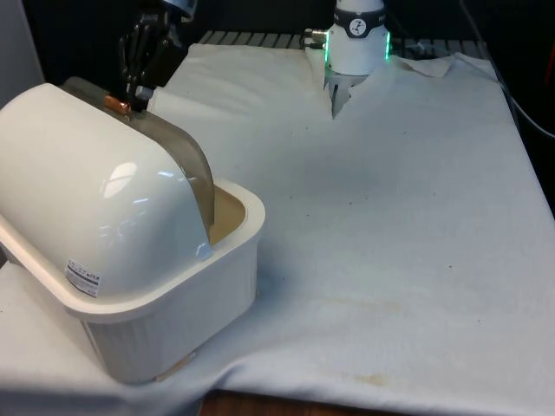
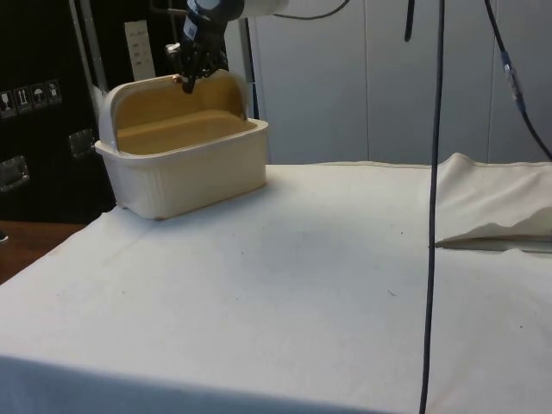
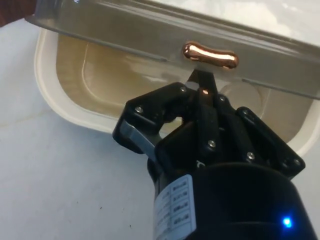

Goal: Open the lid, then close it.

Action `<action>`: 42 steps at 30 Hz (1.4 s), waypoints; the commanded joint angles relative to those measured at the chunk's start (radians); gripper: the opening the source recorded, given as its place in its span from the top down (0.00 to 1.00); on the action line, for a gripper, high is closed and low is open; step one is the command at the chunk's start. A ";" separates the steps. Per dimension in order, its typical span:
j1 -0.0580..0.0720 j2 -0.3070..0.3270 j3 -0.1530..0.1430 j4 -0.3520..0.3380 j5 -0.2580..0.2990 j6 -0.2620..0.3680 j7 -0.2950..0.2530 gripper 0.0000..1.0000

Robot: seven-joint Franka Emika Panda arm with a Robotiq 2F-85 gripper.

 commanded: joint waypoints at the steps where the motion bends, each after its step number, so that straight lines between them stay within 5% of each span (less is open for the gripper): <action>1: 0.000 0.002 -0.001 0.000 0.000 0.005 0.002 1.00; 9: 0.012 0.020 -0.025 0.013 -0.007 0.064 0.036 1.00; 10: 0.001 0.016 -0.008 0.010 0.000 0.054 0.018 1.00; 11: 0.014 0.019 -0.026 0.011 -0.008 0.070 0.038 1.00; 14: 0.022 0.011 -0.026 0.003 -0.008 0.085 0.047 1.00; 18: 0.026 -0.008 -0.014 -0.012 -0.002 0.096 0.062 1.00; 19: 0.017 -0.001 -0.003 0.001 0.000 0.083 0.052 1.00; 20: 0.028 -0.012 -0.013 -0.014 -0.002 0.095 0.065 1.00; 23: 0.033 -0.027 -0.012 -0.019 -0.003 0.093 0.072 1.00; 42: 0.010 0.004 -0.022 0.043 0.002 0.135 0.046 1.00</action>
